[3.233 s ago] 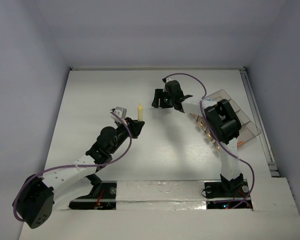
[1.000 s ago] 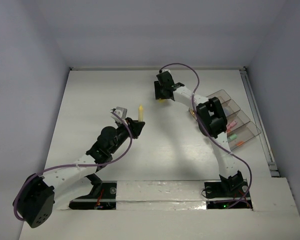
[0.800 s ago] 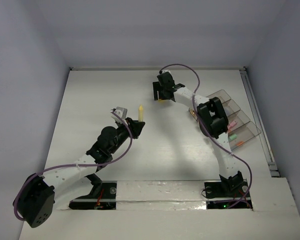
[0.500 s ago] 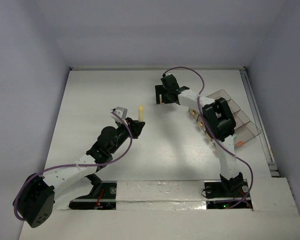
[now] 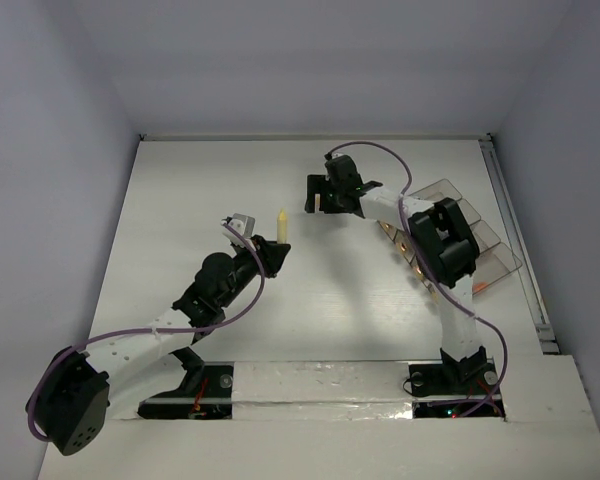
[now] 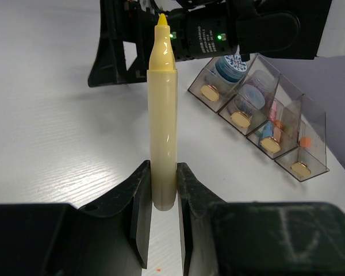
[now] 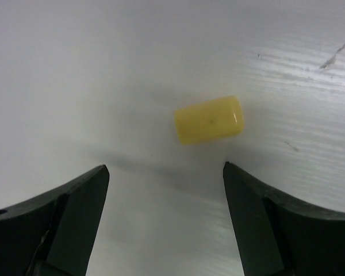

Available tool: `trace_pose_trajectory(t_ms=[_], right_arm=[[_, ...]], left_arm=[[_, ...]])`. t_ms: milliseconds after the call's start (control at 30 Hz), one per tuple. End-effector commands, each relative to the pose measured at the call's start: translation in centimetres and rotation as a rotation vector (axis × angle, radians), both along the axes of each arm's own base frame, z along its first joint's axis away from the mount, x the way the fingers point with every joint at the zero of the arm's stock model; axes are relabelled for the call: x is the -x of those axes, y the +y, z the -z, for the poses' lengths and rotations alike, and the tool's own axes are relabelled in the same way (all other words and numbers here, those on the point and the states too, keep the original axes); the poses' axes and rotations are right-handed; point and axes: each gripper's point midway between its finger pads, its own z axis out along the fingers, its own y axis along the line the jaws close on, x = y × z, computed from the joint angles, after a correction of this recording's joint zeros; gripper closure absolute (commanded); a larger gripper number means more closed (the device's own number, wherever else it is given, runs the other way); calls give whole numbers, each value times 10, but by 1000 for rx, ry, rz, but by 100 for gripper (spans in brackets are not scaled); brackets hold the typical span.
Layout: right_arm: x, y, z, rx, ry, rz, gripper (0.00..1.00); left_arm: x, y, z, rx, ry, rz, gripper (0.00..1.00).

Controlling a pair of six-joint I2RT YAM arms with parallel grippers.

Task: Sort the stationery into containers
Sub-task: Pick up the pen cap from the center of the board.

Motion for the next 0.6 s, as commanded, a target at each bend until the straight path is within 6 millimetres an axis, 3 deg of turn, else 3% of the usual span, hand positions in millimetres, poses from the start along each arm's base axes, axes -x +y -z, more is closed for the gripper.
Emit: trace_pose_trajectory(t_ms=[0,167,567], right_arm=[[-15,22,-5,-55,-29,-21,14],[-25,19,13,-4,-15,-1,14],[-34,1,29,167,14,-12,19]], left_arm=[[-2,-1,-27,58,-62,2,100],[-2,0,-29,59,-67,0,100],[-3,-2,-26,54,-61,3,100]])
